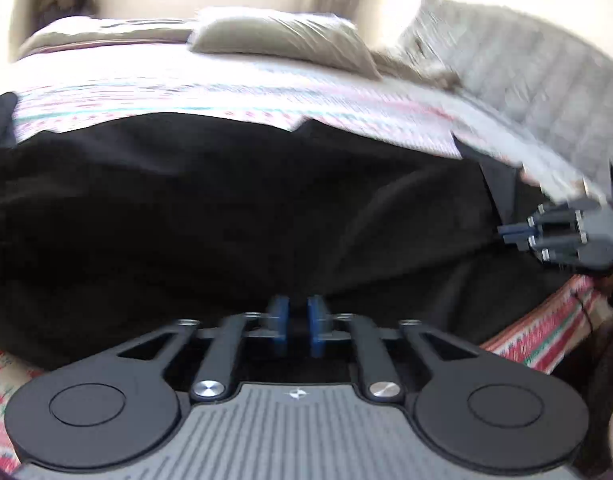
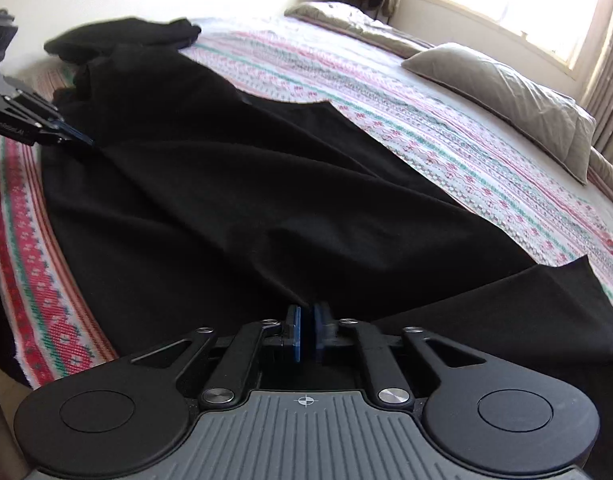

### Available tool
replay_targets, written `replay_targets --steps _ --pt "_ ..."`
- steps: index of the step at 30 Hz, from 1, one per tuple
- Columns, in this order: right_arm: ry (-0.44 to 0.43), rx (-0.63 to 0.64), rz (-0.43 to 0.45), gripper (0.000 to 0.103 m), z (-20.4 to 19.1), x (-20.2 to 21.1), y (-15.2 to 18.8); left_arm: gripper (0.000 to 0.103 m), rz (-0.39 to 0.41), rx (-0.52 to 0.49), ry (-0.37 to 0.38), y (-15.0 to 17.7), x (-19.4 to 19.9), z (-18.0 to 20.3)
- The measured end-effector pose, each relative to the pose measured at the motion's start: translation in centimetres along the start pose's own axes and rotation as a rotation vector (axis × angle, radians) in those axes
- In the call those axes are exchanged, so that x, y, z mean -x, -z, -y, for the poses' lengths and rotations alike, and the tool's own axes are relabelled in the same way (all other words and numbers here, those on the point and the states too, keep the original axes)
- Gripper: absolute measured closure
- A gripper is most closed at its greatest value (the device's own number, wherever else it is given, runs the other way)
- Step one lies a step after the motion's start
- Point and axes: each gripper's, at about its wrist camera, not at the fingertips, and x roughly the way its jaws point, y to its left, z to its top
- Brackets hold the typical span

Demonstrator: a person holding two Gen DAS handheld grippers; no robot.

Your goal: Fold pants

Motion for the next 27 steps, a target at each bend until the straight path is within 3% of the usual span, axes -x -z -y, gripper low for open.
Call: replay_targets --steps 1,2,4,10,14,17,20,23,24,27 --pt "-0.003 0.008 0.02 0.085 -0.2 0.2 0.1 0.046 0.023 0.04 -0.008 0.2 0.5 -0.7" --pt "-0.009 0.019 0.046 0.071 -0.5 0.5 0.1 0.035 0.048 0.083 -0.018 0.5 0.9 -1.3" --pt "-0.016 0.042 0.102 0.036 -1.3 0.7 0.0 0.025 0.102 0.166 -0.045 0.6 1.7 -2.6" --pt "0.007 0.177 0.134 0.033 -4.3 -0.7 -0.4 0.02 0.225 0.367 -0.139 1.1 3.1 -5.4" --pt "0.033 0.196 0.156 0.033 -5.1 -1.5 -0.7 0.02 0.31 0.541 -0.182 1.5 3.1 -7.4" --pt "0.042 0.207 0.169 0.037 -5.6 -1.9 -0.8 0.022 0.39 0.702 -0.166 2.6 2.7 -9.0" --pt "0.034 0.243 0.193 0.046 -6.2 -1.9 -0.6 0.026 0.444 0.752 -0.174 3.1 2.3 -9.2" --pt "0.009 0.297 0.203 0.072 -6.9 -1.9 -0.2 0.026 0.494 0.769 -0.184 3.7 2.3 -9.0" --pt "-0.004 0.31 0.199 0.086 -7.2 -2.1 -0.6 0.027 0.508 0.782 -0.186 3.8 2.3 -8.9" --pt "-0.011 0.301 0.19 0.099 -7.4 -1.9 -1.0 0.034 0.539 0.826 -0.199 4.1 2.5 -9.0"
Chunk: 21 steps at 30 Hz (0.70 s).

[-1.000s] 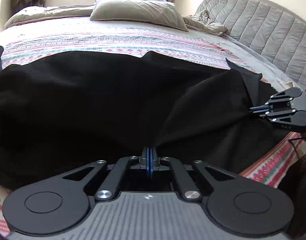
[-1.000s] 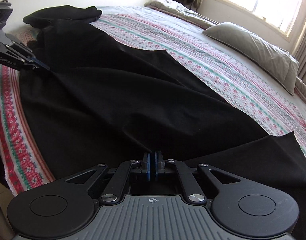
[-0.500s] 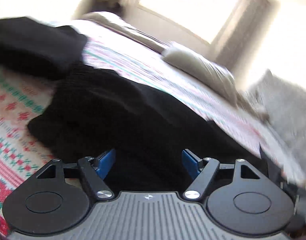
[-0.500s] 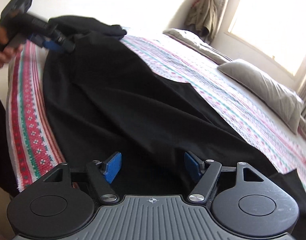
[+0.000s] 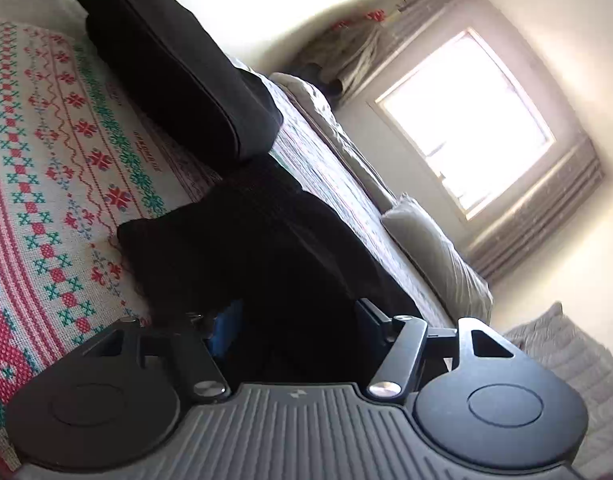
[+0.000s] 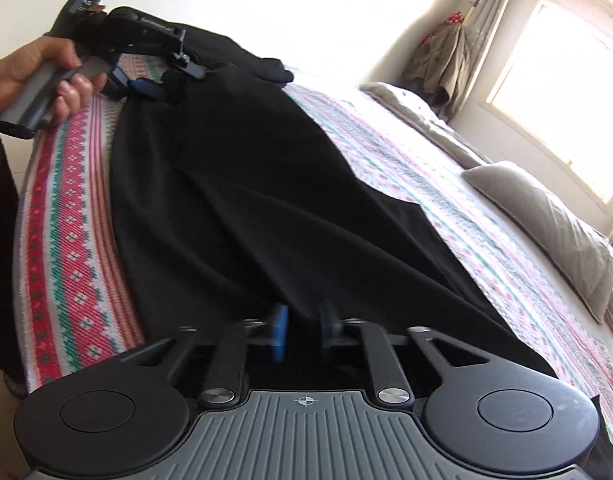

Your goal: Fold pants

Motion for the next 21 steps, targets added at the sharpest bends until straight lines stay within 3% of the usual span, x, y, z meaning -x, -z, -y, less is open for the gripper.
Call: replay_targets --steps 3,4,5,10,13,16,21 --pt "-0.024 -0.057 0.034 0.101 1.0 1.0 -0.7 0.064 0.02 0.018 -0.03 -0.5 0.3 -0.5" --pt "-0.031 -0.074 0.047 0.101 1.4 1.4 -0.8 0.082 0.027 0.017 -0.039 -0.8 0.5 -0.8" --pt "-0.037 -0.088 0.059 0.101 1.8 2.0 -0.9 0.091 0.038 0.01 -0.057 -1.0 0.9 -1.0" --pt "-0.081 -0.147 0.105 0.101 2.9 3.8 -1.4 0.093 0.109 -0.098 -0.047 -2.1 3.3 0.3" --pt "-0.115 -0.141 0.113 0.101 3.0 4.8 -1.3 0.093 0.108 -0.245 -0.132 -2.0 4.5 2.2" --pt "-0.167 -0.123 0.104 0.101 2.6 5.3 -1.2 0.093 0.061 -0.355 -0.245 -1.6 4.9 3.3" --pt "-0.233 -0.069 0.035 0.101 1.2 4.6 -0.9 0.093 -0.057 -0.397 -0.355 -1.2 3.9 2.3"
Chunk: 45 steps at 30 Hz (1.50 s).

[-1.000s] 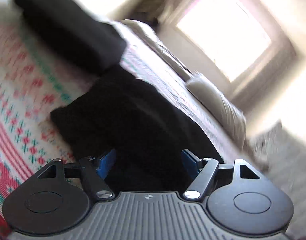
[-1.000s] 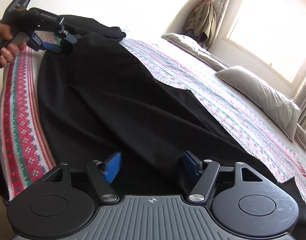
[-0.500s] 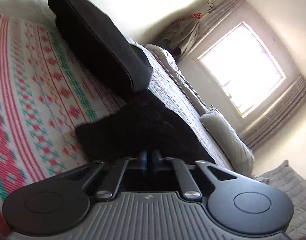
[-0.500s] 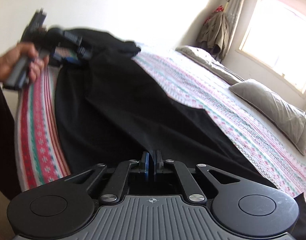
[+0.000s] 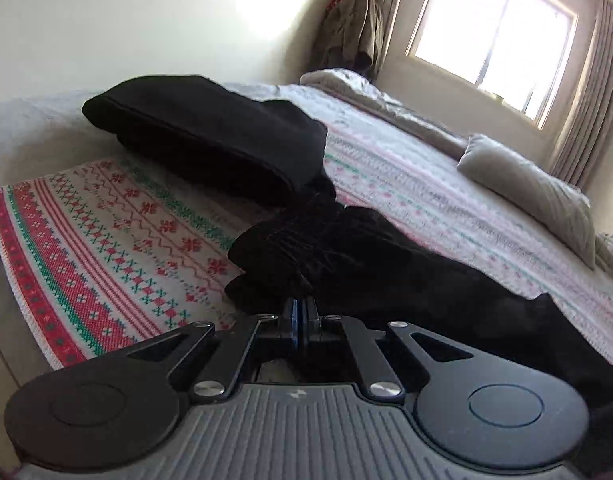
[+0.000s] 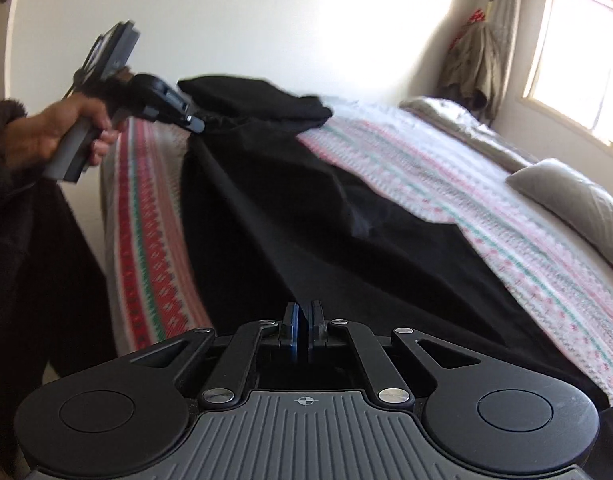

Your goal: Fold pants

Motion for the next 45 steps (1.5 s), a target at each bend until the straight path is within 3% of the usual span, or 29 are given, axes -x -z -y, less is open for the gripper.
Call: replay_targets --steps 4,7,9,10,11,13,15,17,20,29,36,45 --pt "-0.039 -0.003 -0.085 0.102 -0.2 -1.0 0.5 0.091 -0.077 -0.018 -0.019 0.2 -1.0 -0.4" --pt "-0.051 -0.025 -0.116 0.097 -0.2 -1.3 0.8 0.078 -0.072 -0.034 -0.049 0.2 -0.6 0.0" --pt "-0.064 -0.066 -0.112 0.087 0.5 -1.0 0.6 0.07 -0.037 -0.068 -0.078 0.0 0.4 0.6" --pt "-0.07 -0.096 -0.102 0.079 0.9 -0.7 0.5 0.059 -0.018 -0.082 -0.081 -0.2 0.9 0.9" --pt "-0.072 -0.129 -0.087 0.072 1.5 -0.3 0.4 0.041 0.0 -0.09 -0.084 -0.4 1.4 1.1" --pt "-0.054 -0.189 -0.056 0.045 2.5 0.8 0.3 0.026 0.042 -0.093 -0.079 -0.7 2.4 1.3" --pt "-0.019 -0.242 -0.028 0.043 3.6 1.9 0.4 0.025 0.077 -0.105 -0.06 -0.9 3.4 1.9" --pt "0.033 -0.294 -0.014 0.039 4.8 2.6 0.5 0.015 0.093 -0.124 -0.035 -1.0 3.6 2.7" --pt "0.123 -0.37 -0.014 0.031 6.5 3.4 1.1 0.008 0.075 -0.19 0.051 -0.7 3.5 5.2" --pt "0.383 -0.565 -0.106 0.018 11.3 5.0 5.0 0.0 -0.071 -0.394 0.356 2.5 1.6 16.3" --pt "0.51 -0.643 -0.136 0.013 13.5 7.4 8.4 0.0 -0.148 -0.501 0.49 5.6 -0.3 24.0" --pt "0.626 -0.705 -0.145 0.008 15.9 10.8 11.7 0.0 -0.251 -0.561 0.68 8.2 -2.0 33.0"
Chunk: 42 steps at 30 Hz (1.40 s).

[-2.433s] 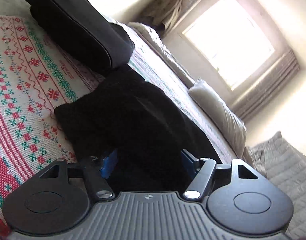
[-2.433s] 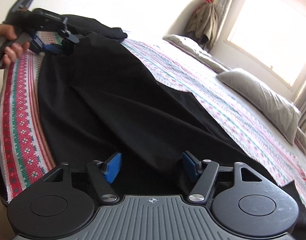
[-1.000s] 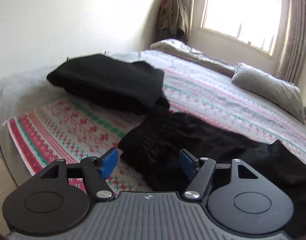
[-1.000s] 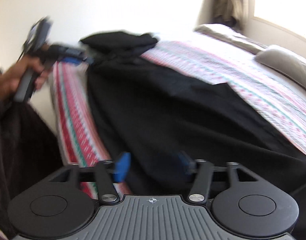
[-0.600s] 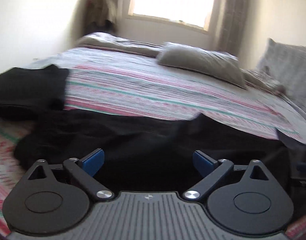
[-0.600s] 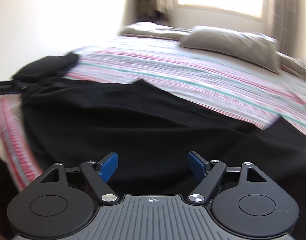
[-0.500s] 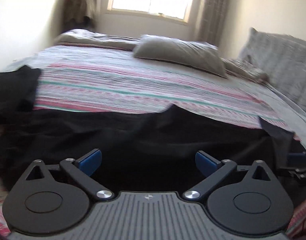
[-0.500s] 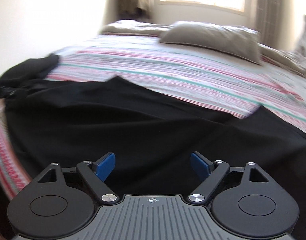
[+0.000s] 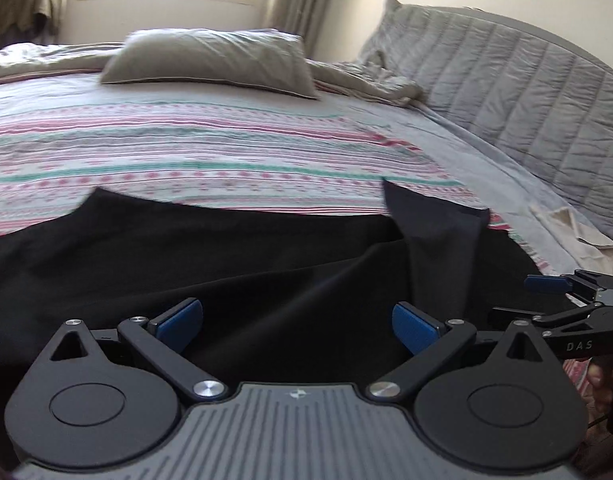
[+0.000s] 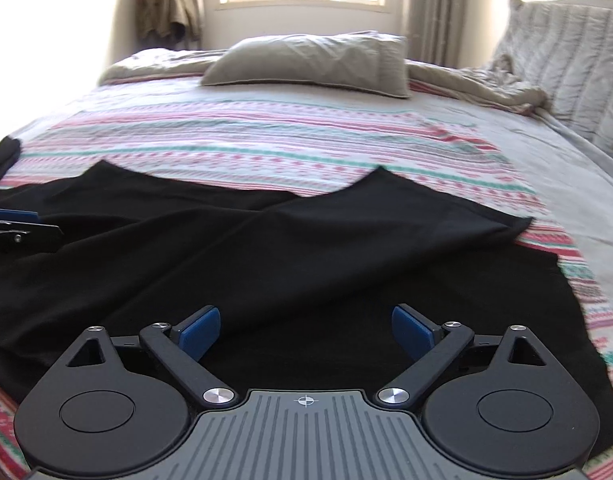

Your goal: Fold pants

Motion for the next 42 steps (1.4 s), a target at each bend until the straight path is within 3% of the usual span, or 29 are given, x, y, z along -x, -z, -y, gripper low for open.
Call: replay_targets --steps 7,12,15,17,22,24,25,26,29,35,42 --pt "0.076 -0.071 -0.011 0.008 4.6 -0.4 -0.1 0.0 -0.043 -0.101 0.121 -3.2 -6.2 4.3" --pt "0.124 -0.075 -0.019 0.008 6.3 -1.0 0.0 0.0 -0.052 -0.1 0.184 -5.3 -10.8 5.9" --pt "0.141 -0.079 -0.016 0.008 7.0 -1.2 0.0 0.01 -0.085 -0.07 0.223 -6.6 -13.5 6.2" --pt "0.15 -0.083 -0.012 0.008 7.5 -1.3 -0.1 0.024 -0.11 -0.049 0.216 -7.5 -15.3 6.3" --pt "0.176 -0.102 -0.022 0.008 8.8 -2.1 -0.3 0.044 -0.158 0.024 0.182 -8.8 -18.7 5.9" --pt "0.186 -0.116 -0.027 0.008 9.4 -2.3 -0.4 0.061 -0.16 0.054 0.197 -9.0 -19.2 5.7" --pt "0.188 -0.124 -0.025 0.008 9.6 -2.4 -0.4 0.087 -0.17 0.064 0.215 -9.0 -19.4 5.8" --pt "0.192 -0.134 -0.023 0.008 9.9 -2.5 -0.5 0.095 -0.179 0.069 0.232 -9.0 -19.5 5.9" --pt "0.2 -0.173 -0.016 0.008 11.0 -2.4 -0.7 0.095 -0.136 0.031 0.264 -9.1 -18.5 7.5" --pt "0.23 -0.266 0.027 0.008 13.3 -0.8 -0.7 0.096 -0.053 -0.104 0.423 -8.6 -13.9 13.3" --pt "0.265 -0.445 0.118 0.008 17.5 2.8 0.5 0.096 -0.073 -0.215 0.583 -4.9 -10.5 19.8"
